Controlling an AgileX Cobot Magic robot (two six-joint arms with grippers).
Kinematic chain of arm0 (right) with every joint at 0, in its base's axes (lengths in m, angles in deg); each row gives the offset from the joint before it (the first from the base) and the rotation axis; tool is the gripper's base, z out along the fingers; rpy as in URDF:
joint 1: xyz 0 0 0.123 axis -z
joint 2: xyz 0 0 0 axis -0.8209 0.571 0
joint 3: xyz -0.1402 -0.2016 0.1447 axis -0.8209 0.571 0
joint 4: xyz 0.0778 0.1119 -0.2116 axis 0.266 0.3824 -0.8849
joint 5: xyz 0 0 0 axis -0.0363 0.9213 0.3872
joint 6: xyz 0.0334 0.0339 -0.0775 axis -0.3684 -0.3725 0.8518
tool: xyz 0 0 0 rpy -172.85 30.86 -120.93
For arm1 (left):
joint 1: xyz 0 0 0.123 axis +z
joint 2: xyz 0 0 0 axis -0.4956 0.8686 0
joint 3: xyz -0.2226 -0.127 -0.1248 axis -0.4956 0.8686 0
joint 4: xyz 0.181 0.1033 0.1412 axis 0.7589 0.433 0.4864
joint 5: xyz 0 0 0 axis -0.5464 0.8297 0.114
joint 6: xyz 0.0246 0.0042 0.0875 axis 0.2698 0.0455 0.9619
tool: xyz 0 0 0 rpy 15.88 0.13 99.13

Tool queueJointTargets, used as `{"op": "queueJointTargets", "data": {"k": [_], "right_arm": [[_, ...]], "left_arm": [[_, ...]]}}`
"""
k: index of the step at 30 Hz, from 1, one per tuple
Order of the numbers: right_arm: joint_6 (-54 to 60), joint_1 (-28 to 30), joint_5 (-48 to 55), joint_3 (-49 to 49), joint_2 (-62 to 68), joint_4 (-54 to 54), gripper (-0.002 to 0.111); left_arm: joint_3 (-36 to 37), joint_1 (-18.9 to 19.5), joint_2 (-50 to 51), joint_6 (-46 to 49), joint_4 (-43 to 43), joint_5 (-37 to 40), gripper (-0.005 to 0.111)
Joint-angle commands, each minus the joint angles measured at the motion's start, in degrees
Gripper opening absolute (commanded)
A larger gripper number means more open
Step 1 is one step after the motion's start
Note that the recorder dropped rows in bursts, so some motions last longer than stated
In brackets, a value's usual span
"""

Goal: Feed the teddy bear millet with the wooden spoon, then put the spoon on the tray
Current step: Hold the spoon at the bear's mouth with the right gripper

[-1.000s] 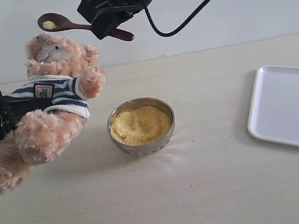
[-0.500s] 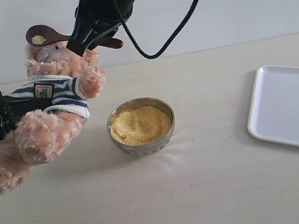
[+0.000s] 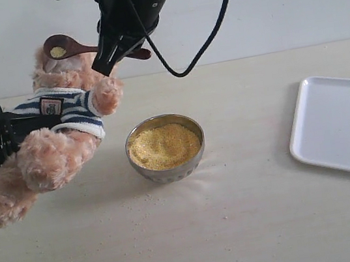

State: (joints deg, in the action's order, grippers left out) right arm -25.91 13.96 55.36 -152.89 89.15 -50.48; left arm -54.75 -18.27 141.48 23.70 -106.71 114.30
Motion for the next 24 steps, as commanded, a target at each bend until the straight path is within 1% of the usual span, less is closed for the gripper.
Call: {"op": "queueJointTargets", "data": {"k": [1, 7, 12, 14, 21, 24], "right_arm": [[1.6, -1.4, -1.5, -0.3, -0.1, -3.9, 0.000], [0.9, -6.4, -1.4, -0.3, 0.9, -18.0, 0.000], [-5.1, -9.2, -1.2, -0.3, 1.0, -29.7, 0.000], [-5.7, -9.8, -0.8, -0.3, 1.0, -31.5, 0.000], [-6.7, -10.7, -0.1, -0.3, 1.1, -32.4, 0.000], [-8.2, -10.7, 0.9, -0.3, 1.4, -35.1, 0.000]], "left_arm": [[-0.3, 0.0, 0.0, -0.3, -0.7, 1.9, 0.005], [-0.3, 0.0, 0.0, -0.3, -0.7, 1.9, 0.005], [-0.3, 0.0, 0.0, -0.3, -0.7, 1.9, 0.005], [-0.3, 0.0, 0.0, -0.3, -0.7, 1.9, 0.005], [-0.3, 0.0, 0.0, -0.3, -0.7, 1.9, 0.005], [-0.3, 0.0, 0.0, -0.3, -0.7, 1.9, 0.005]]}}
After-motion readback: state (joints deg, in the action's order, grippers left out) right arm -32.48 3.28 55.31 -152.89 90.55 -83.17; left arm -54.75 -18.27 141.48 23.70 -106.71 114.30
